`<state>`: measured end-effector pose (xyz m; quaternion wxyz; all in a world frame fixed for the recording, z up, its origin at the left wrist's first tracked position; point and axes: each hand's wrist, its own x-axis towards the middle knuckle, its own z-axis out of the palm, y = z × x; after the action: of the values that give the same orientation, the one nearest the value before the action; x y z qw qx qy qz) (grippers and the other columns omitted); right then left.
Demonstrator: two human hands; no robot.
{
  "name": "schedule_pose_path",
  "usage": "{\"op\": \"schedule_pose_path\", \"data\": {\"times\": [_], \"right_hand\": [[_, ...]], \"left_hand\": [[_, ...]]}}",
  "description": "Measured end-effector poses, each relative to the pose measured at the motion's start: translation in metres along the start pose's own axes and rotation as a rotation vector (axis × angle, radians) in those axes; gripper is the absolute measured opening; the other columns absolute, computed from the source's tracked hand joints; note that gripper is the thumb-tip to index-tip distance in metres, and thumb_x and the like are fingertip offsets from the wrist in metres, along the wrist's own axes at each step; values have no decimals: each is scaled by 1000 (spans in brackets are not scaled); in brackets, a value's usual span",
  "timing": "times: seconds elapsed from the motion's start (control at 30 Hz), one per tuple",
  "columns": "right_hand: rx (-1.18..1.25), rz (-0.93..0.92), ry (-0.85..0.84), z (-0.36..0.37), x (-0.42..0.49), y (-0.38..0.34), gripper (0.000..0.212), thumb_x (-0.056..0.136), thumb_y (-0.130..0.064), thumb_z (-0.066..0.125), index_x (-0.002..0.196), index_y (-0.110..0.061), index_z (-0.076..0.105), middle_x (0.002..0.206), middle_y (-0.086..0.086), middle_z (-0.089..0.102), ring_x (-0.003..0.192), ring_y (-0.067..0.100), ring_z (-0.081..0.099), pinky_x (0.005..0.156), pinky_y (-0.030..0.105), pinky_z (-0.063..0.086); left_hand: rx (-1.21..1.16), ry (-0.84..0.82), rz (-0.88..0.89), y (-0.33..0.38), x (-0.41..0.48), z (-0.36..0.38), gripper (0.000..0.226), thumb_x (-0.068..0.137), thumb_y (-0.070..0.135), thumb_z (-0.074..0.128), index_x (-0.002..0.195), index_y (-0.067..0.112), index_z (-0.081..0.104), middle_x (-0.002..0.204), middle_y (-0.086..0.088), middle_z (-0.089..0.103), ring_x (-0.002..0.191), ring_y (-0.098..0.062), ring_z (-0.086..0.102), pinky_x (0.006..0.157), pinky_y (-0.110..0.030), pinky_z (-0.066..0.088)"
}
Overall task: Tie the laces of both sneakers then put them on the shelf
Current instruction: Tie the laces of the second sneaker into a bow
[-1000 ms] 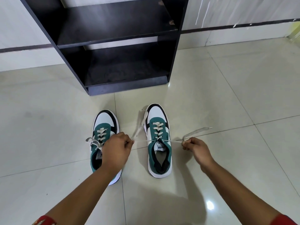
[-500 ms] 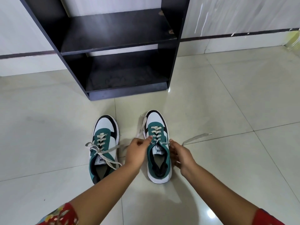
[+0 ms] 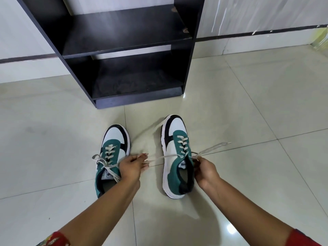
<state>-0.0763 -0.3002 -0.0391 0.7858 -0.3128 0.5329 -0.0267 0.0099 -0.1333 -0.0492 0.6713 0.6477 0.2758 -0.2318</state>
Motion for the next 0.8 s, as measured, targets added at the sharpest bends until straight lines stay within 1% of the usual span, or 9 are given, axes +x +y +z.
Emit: {"op": "schedule_pose_path", "data": {"times": [0.07, 0.13, 0.2, 0.27, 0.37, 0.47, 0.6, 0.67, 0.8], "right_hand": [[-73, -63, -39, 2, 1, 1, 32, 97, -10, 39, 70, -13, 57, 53, -2, 61, 48, 9, 56, 52, 21, 44], [-149, -114, -71, 9, -1, 3, 29, 96, -10, 38, 73, -15, 55, 67, -1, 61, 62, 10, 55, 62, 24, 43], [-205, -138, -76, 16, -4, 3, 27, 95, -10, 38, 75, -16, 55, 71, -1, 59, 65, 11, 54, 63, 24, 43], [-217, -129, -69, 17, -4, 3, 23, 95, -14, 41, 78, -15, 57, 70, -1, 60, 64, 10, 54, 62, 23, 44], [-179, -92, -66, 17, -6, 3, 23, 94, -19, 48, 75, -15, 62, 56, -6, 64, 60, 10, 54, 61, 22, 44], [-175, -61, -65, 19, -7, 4, 19, 90, -20, 55, 74, -18, 64, 61, -4, 61, 61, 10, 53, 62, 23, 44], [-253, -78, -74, 20, -7, 3, 11, 88, -20, 59, 78, -19, 61, 73, -3, 62, 66, 9, 55, 63, 23, 44], [-265, -117, -110, 20, -8, 2, 13, 90, -20, 58, 77, -20, 58, 72, -5, 63, 62, 7, 57, 59, 19, 47], [-267, -194, -154, 20, -11, 1, 13, 91, -16, 54, 81, -16, 62, 74, -3, 64, 52, -1, 61, 56, 16, 48]], "left_hand": [[-62, -112, -89, 2, -6, 3, 8, 90, 16, 57, 88, 8, 59, 102, -14, 64, 76, -24, 62, 76, -33, 55], [-73, -192, -213, 3, -16, 11, 40, 90, 42, 51, 111, 8, 57, 114, -11, 61, 97, -27, 61, 92, -39, 49], [-106, -176, -288, 1, -24, 17, 64, 87, 53, 48, 129, 4, 47, 124, -13, 57, 108, -28, 57, 98, -39, 45], [-85, -153, -322, -2, -31, 20, 66, 90, 50, 44, 134, 1, 41, 125, -14, 58, 106, -26, 57, 97, -36, 45], [-5, -184, -253, -6, -38, 25, 36, 96, 35, 42, 115, 9, 57, 91, -3, 65, 79, -14, 59, 71, -24, 49], [-30, -159, -122, -5, -44, 31, 21, 91, 14, 53, 109, 10, 63, 94, -3, 67, 72, -9, 59, 53, -13, 50], [-37, -143, 6, -2, -40, 37, 20, 80, 5, 66, 99, 7, 70, 106, -14, 70, 92, -24, 66, 87, -30, 52], [13, -128, 27, 0, -39, 41, 9, 75, 12, 74, 82, 10, 70, 95, -13, 72, 91, -27, 66, 90, -36, 50], [119, -82, -36, -3, -34, 47, 30, 68, 36, 78, 73, 14, 58, 89, -13, 71, 84, -26, 66, 86, -38, 50]]}}
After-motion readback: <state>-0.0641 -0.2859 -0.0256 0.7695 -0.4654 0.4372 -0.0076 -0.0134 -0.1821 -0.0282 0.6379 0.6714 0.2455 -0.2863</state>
